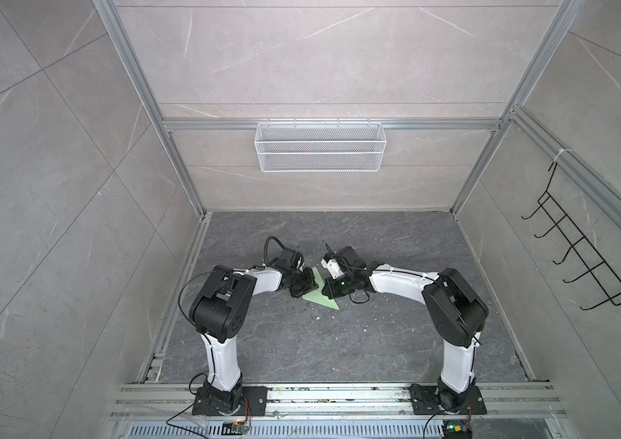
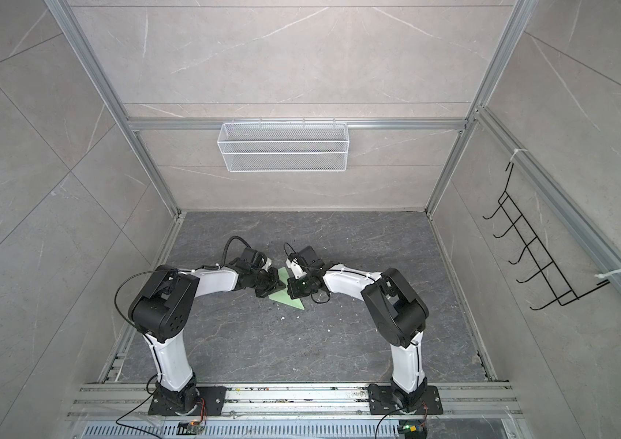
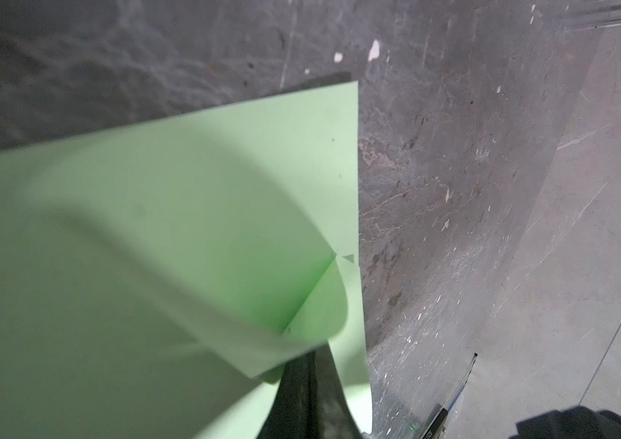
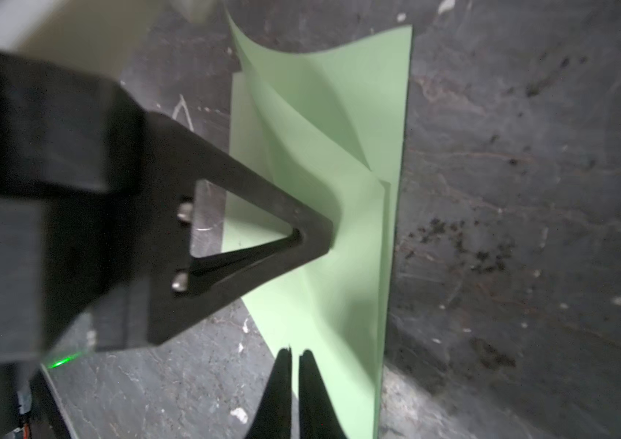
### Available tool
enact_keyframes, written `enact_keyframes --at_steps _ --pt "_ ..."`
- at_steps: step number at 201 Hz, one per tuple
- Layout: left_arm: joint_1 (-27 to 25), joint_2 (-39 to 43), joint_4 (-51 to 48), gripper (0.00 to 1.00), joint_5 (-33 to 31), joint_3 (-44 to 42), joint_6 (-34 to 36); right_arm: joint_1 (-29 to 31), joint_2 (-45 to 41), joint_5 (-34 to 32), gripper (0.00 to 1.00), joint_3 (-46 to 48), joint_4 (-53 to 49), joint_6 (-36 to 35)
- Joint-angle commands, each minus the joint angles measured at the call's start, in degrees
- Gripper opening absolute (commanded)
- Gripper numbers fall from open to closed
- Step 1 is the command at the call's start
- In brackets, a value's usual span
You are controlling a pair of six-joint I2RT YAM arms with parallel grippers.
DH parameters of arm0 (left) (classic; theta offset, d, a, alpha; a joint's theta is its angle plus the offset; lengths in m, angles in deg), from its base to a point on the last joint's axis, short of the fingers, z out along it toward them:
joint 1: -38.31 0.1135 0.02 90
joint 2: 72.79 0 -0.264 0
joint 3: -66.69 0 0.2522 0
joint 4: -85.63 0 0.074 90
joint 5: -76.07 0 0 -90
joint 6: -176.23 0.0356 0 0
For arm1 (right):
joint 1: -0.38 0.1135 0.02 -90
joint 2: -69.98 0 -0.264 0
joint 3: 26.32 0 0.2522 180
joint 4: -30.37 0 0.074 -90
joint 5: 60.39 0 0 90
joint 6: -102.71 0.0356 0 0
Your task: Fold a paper plane with a square sheet of paper (pick it up from the middle)
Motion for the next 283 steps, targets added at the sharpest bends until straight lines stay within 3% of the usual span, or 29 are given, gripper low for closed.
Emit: enact_keyframes --at_steps 1,67,105,138,283 --pt "0.0 -2.1 -6.5 0.0 -3.7 -1.1 2.4 0.6 1.6 -1.8 0.12 -1.4 -4.3 -2.2" --pt "1.5 -2.3 -4.2 0.0 0.0 -1.2 4.1 1.4 3.2 -6.6 0.12 -0.1 -7.9 -4.4" --pt "4.9 -3.2 -1.3 0.07 4.2 -1.5 8.6 1.4 4.9 -7.8 0.12 -0.1 -9.9 -3.6" --pt "9.6 -4.0 5.9 0.11 8.5 -4.3 8.4 1.4 5.9 -7.9 0.12 0.0 -11.1 -2.8" --pt "19.1 -4.3 6.3 0.32 4.6 -3.1 10.1 0.9 5.2 -7.0 0.12 2.0 -9.4 -0.7"
